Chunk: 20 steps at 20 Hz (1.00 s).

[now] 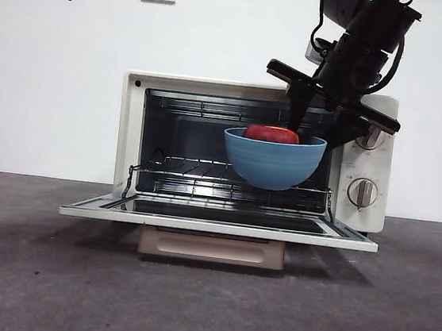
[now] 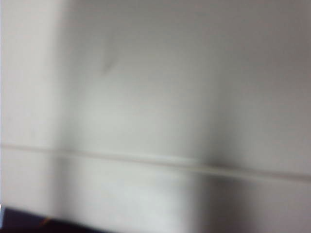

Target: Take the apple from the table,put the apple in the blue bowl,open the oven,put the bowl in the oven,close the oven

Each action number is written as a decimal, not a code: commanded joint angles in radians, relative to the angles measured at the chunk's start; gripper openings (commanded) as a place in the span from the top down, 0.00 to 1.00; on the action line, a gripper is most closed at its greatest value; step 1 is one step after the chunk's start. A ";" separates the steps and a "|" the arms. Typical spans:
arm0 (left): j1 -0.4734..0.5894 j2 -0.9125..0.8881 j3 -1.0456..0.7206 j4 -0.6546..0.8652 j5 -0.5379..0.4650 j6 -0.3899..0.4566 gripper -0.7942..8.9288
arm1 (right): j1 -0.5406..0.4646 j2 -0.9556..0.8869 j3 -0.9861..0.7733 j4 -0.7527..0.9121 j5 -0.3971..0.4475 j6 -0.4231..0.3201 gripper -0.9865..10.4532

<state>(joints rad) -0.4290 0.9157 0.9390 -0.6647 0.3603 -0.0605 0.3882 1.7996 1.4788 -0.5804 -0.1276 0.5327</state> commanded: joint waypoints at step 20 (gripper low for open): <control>-0.005 0.009 0.008 0.005 -0.002 0.023 0.91 | 0.058 -0.007 0.027 0.053 0.185 0.138 0.84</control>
<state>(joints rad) -0.4290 0.9157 0.9390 -0.6640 0.3603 -0.0494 0.4377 1.7988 1.4788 -0.5423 0.0502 0.6537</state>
